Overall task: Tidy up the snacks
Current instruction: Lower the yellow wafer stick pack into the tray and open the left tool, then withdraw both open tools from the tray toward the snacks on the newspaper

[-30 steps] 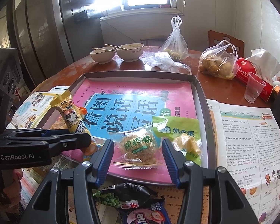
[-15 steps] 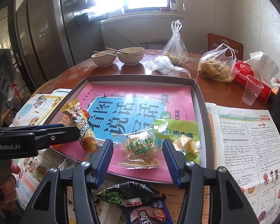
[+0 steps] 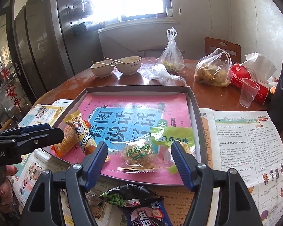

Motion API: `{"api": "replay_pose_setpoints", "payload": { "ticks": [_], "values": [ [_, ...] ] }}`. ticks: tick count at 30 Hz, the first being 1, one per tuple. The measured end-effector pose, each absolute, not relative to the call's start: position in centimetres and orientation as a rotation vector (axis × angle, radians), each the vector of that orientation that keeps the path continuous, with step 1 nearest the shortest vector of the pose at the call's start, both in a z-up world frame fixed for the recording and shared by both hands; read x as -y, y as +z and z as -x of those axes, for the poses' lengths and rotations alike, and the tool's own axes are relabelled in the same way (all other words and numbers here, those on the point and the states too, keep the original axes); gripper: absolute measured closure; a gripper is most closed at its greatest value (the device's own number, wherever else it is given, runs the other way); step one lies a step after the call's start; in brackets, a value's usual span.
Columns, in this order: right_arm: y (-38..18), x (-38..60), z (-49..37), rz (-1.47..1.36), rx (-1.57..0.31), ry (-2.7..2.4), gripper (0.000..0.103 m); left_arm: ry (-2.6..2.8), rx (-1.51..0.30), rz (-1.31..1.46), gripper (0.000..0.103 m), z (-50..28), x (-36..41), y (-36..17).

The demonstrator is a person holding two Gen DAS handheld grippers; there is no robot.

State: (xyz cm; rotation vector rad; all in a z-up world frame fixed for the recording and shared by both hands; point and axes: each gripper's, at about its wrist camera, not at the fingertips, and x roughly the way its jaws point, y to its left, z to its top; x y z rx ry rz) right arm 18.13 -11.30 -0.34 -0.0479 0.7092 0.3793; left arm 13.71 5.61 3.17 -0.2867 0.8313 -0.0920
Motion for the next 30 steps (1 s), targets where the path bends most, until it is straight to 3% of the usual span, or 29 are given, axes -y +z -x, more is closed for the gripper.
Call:
{"api": "replay_pose_setpoints", "payload": {
  "ticks": [30],
  "values": [
    [2.8, 12.1, -15.5, -0.015, -0.611, 0.431, 0.014, -0.057, -0.785, 0.265, 0.024, -10.9, -5.7, 5.0]
  ]
}}
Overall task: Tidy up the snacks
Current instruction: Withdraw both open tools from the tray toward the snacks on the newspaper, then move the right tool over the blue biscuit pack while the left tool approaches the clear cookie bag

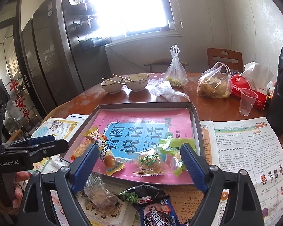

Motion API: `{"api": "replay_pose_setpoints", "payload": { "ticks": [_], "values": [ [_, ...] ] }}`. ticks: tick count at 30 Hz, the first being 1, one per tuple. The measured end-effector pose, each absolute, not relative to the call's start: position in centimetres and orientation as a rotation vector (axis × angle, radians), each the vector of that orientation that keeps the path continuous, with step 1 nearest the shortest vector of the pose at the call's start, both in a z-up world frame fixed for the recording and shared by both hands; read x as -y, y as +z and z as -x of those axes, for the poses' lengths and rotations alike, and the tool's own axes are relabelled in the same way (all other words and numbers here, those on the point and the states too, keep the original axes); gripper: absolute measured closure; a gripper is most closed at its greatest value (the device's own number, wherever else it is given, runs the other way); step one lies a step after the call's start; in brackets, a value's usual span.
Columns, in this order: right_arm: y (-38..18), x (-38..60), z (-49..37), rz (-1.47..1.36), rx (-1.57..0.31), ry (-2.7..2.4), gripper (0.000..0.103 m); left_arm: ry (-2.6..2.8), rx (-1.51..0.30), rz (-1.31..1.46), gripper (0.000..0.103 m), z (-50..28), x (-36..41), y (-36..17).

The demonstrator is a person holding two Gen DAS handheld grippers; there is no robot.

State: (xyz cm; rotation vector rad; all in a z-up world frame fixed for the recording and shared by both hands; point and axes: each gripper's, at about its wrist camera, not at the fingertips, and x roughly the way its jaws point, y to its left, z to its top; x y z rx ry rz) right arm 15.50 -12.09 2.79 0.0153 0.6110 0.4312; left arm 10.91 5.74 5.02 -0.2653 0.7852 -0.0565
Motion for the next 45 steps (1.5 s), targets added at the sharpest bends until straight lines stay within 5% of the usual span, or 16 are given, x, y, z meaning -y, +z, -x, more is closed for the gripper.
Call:
{"api": "replay_pose_setpoints", "payload": {
  "ticks": [45],
  "values": [
    [4.3, 14.5, -10.9, 0.020, -0.576, 0.431, 0.009, -0.108, -0.828, 0.160, 0.025, -7.4, -3.7, 4.3]
  ]
}}
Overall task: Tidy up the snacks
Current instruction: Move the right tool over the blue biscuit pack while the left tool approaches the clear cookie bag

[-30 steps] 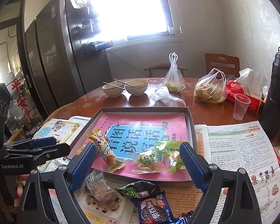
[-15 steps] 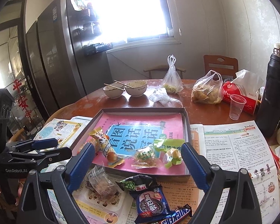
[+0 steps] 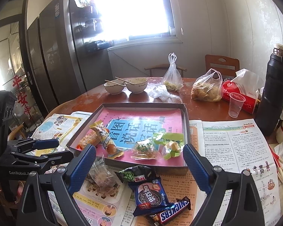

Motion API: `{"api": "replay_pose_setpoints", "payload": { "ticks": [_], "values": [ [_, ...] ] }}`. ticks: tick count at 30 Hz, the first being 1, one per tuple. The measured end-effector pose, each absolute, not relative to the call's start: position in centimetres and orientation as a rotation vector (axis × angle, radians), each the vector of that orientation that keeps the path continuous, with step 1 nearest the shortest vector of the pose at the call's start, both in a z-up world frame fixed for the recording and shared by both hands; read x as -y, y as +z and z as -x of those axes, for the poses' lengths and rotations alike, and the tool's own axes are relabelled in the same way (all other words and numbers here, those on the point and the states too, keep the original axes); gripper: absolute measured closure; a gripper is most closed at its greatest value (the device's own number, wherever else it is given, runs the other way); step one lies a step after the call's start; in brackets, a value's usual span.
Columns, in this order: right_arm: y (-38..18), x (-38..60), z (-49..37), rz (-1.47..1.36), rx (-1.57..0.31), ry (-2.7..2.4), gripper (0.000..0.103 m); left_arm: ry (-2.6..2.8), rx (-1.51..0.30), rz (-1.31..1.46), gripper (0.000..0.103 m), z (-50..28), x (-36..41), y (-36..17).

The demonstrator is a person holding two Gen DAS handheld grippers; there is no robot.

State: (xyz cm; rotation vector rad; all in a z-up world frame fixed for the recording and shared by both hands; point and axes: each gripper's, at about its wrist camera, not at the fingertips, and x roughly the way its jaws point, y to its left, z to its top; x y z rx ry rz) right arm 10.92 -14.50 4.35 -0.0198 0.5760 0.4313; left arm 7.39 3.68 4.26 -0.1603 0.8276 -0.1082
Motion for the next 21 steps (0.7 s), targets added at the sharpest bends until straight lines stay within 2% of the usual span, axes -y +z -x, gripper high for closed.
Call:
{"api": "replay_pose_setpoints", "payload": {
  "ticks": [21],
  "values": [
    [2.9, 15.1, -10.0, 0.054, -0.606, 0.425, 0.009, -0.140, -0.896, 0.090, 0.024, -7.4, -1.3, 2.2]
  ]
}}
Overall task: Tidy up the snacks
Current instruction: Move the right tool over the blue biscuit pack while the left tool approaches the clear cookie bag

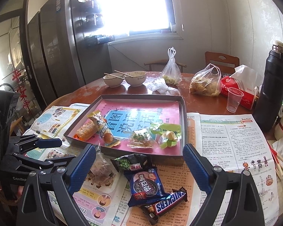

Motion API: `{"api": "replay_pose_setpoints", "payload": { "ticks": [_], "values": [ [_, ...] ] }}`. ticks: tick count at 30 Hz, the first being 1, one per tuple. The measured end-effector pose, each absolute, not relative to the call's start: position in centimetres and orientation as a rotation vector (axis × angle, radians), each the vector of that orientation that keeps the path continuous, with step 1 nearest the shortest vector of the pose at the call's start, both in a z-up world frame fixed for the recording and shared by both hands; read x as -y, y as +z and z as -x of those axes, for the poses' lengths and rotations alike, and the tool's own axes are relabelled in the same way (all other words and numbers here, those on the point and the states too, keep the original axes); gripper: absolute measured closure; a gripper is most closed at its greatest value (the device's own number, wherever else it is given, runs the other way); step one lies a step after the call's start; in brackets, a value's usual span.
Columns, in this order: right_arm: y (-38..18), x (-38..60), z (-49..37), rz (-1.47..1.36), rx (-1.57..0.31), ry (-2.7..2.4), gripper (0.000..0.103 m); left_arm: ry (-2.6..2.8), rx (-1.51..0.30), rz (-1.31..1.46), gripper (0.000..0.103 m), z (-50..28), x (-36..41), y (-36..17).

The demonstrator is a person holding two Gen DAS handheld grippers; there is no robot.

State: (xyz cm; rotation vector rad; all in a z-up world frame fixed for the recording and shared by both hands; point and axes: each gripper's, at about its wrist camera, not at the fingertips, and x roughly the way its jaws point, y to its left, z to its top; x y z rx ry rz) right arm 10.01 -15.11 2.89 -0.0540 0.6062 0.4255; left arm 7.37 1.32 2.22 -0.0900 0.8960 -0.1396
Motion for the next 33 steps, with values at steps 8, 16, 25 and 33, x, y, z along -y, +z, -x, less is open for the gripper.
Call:
{"api": "replay_pose_setpoints", "payload": {
  "ticks": [8, 16, 25, 33],
  "values": [
    [1.6, 15.2, -9.8, 0.076, -0.648, 0.429, 0.009, -0.143, -0.945, 0.070, 0.024, -6.9, -1.0, 0.1],
    [0.5, 15.1, -9.9, 0.094, -0.684, 0.440, 0.009, -0.139, -0.931, 0.059, 0.024, -7.1, -0.7, 0.0],
    [-0.9, 14.8, -9.8, 0.143, -0.714, 0.461, 0.009, -0.160, -0.935, -0.001, 0.025, -8.9, 0.9, -0.2],
    [-2.3, 15.0, -10.1, 0.193, -0.744, 0.459, 0.009, -0.157, -0.950, -0.062, 0.025, -10.4, 2.1, -0.8]
  ]
}}
